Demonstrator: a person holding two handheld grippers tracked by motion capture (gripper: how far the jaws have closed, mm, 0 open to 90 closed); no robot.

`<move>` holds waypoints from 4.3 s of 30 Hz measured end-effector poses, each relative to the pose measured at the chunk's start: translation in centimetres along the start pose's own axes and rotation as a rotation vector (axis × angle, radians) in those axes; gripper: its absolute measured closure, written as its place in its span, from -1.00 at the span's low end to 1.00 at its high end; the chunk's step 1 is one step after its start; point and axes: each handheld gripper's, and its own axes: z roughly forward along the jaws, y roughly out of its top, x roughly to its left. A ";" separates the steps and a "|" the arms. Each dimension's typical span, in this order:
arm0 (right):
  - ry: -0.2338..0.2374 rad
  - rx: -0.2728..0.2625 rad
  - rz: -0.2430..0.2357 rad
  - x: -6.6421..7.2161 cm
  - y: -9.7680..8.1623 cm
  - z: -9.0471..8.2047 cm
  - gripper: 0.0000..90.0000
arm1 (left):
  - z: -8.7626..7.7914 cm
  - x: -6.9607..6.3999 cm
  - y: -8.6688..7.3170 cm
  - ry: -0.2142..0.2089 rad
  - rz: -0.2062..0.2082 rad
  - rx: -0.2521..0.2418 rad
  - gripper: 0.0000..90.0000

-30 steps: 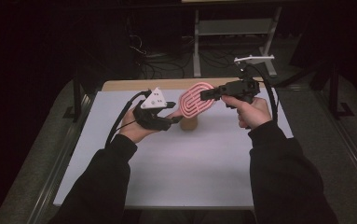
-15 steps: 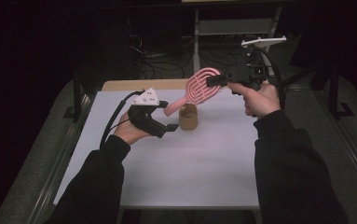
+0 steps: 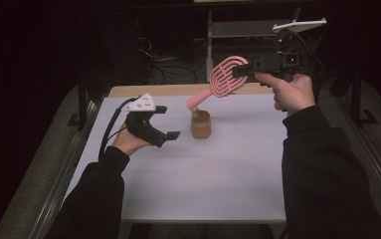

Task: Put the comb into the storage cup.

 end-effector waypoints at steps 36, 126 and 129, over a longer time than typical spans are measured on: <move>-0.135 0.011 0.024 -2.7 1.7 -0.1 0.40 | -5.0 1.4 -6.5 0.100 -0.087 -0.101 -1.00; -0.141 0.180 0.152 -8.8 -2.1 10.2 0.39 | -8.6 0.8 -17.5 0.229 -0.292 -0.157 -1.00; -0.140 0.172 0.155 -9.1 -2.1 10.2 0.37 | -8.7 0.9 -17.7 0.235 -0.296 -0.158 -1.00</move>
